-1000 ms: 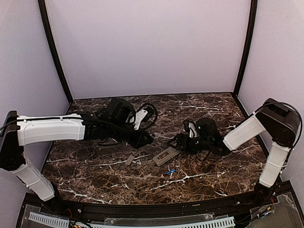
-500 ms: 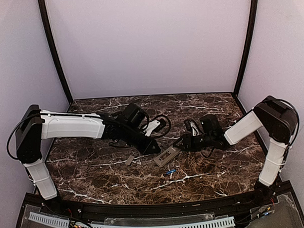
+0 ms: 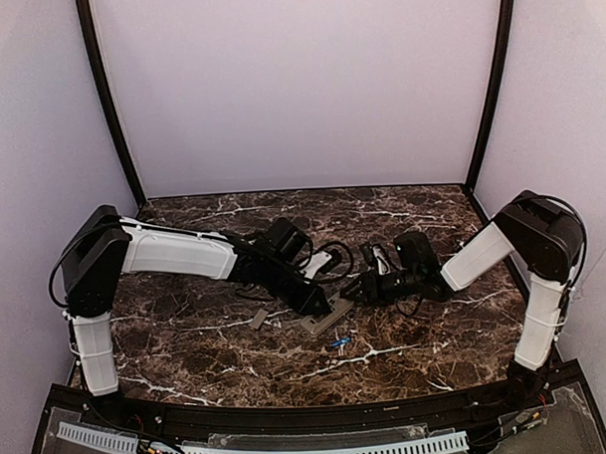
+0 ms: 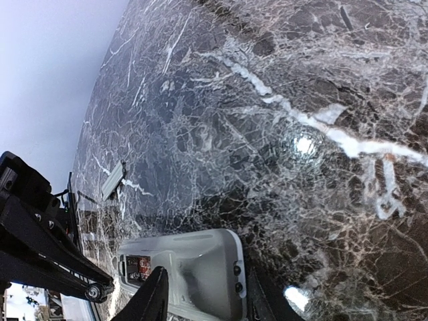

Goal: Load the batteries into the remote control
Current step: Load the battery into the battery compartment.

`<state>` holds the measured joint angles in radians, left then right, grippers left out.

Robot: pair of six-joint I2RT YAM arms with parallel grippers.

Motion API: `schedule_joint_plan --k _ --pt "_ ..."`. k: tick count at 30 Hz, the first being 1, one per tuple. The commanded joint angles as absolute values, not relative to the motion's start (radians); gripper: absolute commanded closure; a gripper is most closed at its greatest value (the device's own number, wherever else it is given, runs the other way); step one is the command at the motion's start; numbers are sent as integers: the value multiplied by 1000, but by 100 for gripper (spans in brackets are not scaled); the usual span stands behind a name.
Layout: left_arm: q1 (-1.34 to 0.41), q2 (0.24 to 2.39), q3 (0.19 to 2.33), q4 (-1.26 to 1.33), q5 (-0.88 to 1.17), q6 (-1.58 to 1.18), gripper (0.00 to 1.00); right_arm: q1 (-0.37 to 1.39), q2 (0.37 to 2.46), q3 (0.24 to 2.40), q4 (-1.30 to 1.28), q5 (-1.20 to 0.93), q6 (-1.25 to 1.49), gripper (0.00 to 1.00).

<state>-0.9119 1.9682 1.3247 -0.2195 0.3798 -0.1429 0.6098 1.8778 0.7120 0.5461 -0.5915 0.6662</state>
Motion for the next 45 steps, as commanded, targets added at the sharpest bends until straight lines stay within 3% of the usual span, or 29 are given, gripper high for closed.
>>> schedule_joint_plan --k 1,22,45 --pt "-906 1975 1330 -182 388 -159 99 620 1909 694 585 -609 675 62" --pt "-907 2016 1292 -201 327 -147 98 620 1911 667 578 -586 652 65" --pt "-908 2000 1287 -291 371 -145 90 621 1897 662 564 -562 663 66"
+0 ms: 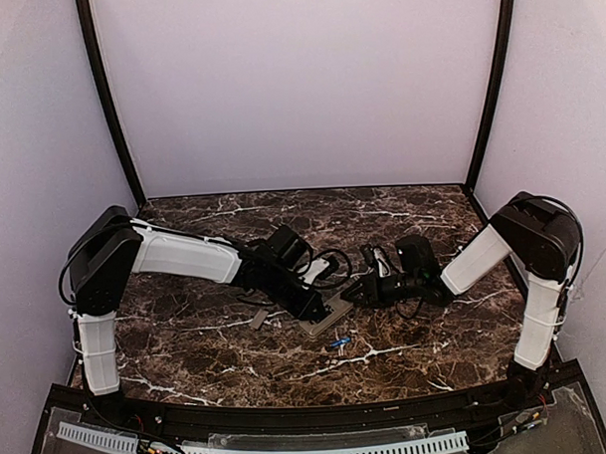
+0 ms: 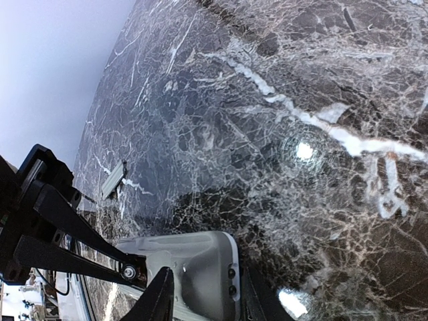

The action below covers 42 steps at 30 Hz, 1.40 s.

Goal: Load the batteries into the remote control
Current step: Load the battery into the battery compartment.

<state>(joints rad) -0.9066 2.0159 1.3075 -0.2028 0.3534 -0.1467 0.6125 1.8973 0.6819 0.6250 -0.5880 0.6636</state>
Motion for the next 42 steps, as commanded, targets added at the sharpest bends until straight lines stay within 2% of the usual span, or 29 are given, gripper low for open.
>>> schedule_joint_plan --k 1,5,20,32,42 --pt "-908 2000 1286 -291 373 -146 89 621 1897 662 563 -561 663 66" --pt "-908 1998 1287 -293 376 -146 85 621 1895 660 562 -562 663 67" --pt "-908 1970 1295 -281 366 -155 81 620 1896 663 561 -560 663 68" --pt "-908 1952 1341 -267 329 -154 71 621 1886 657 566 -573 657 67" --pt "-908 1948 1356 -273 334 -143 71 621 1873 655 566 -584 652 64"
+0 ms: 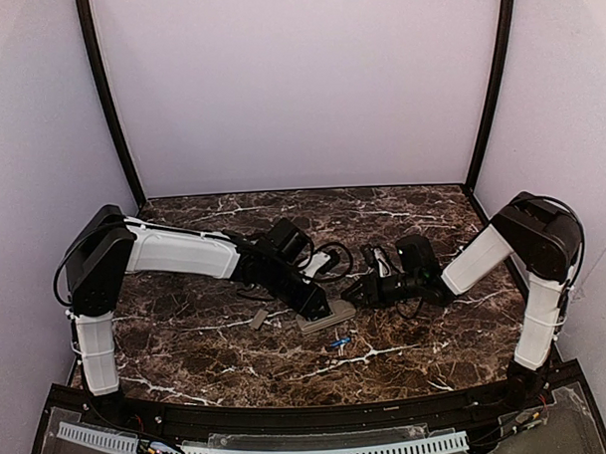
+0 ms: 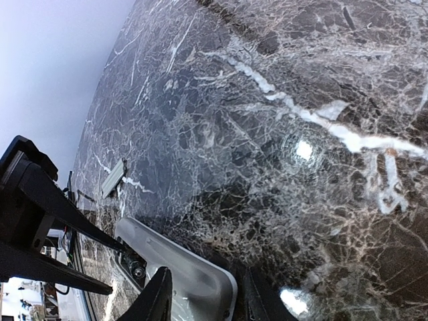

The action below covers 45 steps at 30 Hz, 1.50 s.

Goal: Load the batteries into the remote control
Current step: Load the battery into the battery compartment.

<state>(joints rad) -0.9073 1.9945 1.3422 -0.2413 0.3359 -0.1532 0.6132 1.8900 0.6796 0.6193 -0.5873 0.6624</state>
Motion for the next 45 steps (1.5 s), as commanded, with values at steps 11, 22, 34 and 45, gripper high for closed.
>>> schedule_joint_plan --k 11,22,34,45 --pt "-908 1979 1407 -281 323 -114 74 622 1846 637 546 -620 641 62" --pt "-908 2026 1454 -292 328 -103 79 641 1868 649 534 -626 642 62" --pt "-908 2024 1424 -316 346 -99 81 645 1885 657 529 -621 635 62" --pt "-908 2012 1392 -306 346 -103 84 646 1885 655 534 -620 636 62"
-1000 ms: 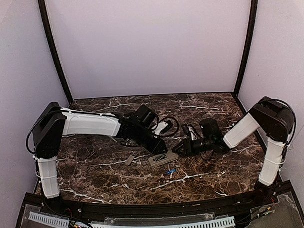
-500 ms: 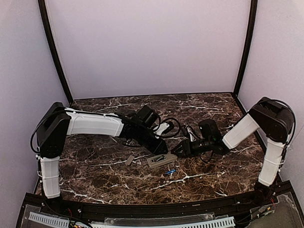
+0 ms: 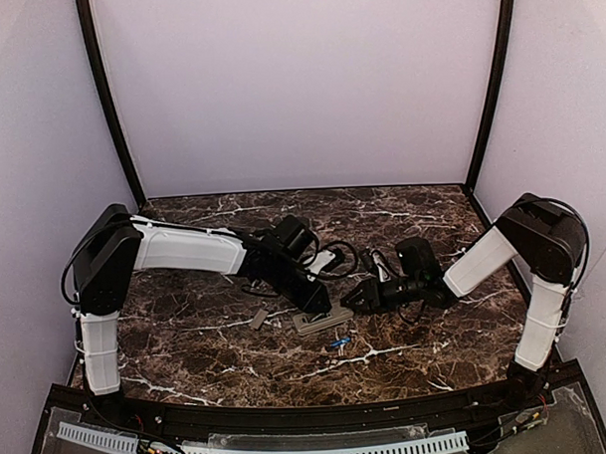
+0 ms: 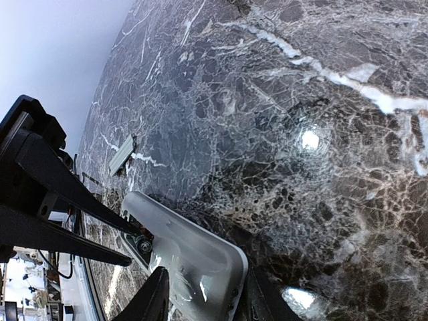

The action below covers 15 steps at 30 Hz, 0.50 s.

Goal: Load the batteries into the remote control
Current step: Load the battery into the battery compartment.

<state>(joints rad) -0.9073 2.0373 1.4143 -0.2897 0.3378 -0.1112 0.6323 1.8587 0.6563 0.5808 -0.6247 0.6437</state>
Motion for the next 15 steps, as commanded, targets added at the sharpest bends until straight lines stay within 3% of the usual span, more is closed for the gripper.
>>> schedule_joint_plan --k 1,15 --pt "-908 2012 1392 -304 346 -104 84 646 1885 655 533 -620 636 62" --pt "-908 2016 1375 -305 365 -105 91 646 1891 661 527 -614 632 62"
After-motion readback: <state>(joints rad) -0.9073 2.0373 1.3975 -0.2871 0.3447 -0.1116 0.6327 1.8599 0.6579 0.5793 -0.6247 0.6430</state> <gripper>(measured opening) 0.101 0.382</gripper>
